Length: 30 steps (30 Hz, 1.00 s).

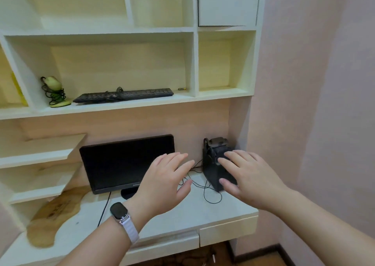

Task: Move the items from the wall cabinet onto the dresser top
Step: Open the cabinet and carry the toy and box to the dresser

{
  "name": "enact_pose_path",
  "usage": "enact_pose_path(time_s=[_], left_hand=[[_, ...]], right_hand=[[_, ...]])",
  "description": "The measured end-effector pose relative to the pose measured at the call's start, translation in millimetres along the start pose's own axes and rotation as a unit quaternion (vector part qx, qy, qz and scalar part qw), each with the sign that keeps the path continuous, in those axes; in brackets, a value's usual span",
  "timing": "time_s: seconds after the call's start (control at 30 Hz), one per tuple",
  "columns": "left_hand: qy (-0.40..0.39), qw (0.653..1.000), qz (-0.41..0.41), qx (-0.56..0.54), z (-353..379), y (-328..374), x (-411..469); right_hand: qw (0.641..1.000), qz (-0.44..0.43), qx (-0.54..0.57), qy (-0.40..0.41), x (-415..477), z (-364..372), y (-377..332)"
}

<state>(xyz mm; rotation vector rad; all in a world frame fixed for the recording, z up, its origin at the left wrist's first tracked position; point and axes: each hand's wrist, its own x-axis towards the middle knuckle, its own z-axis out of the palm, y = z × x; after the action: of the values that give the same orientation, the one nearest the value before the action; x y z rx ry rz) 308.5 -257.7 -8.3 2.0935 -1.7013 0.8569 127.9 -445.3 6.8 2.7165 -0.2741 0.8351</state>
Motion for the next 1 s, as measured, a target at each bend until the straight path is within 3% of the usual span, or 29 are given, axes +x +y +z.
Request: enact_pose_path(time_s=[0.33,0.73,1.0], left_hand=[[0.022,0.998,0.01,0.054,45.6,-4.9,103.6],[0.052,0.997,0.018,0.063,73.4,-63.7,185.3],[0.152,0.985,0.065,0.042,76.6,-136.0,266.4]], right_hand=[[0.999,-0.012,0.021,0.024,54.2,39.6,111.3],[1.0,-0.005,-0.005,0.008,136.1,61.8,147.8],[0.994,0.005,-0.077,0.077,222.2,49.1,164.1]])
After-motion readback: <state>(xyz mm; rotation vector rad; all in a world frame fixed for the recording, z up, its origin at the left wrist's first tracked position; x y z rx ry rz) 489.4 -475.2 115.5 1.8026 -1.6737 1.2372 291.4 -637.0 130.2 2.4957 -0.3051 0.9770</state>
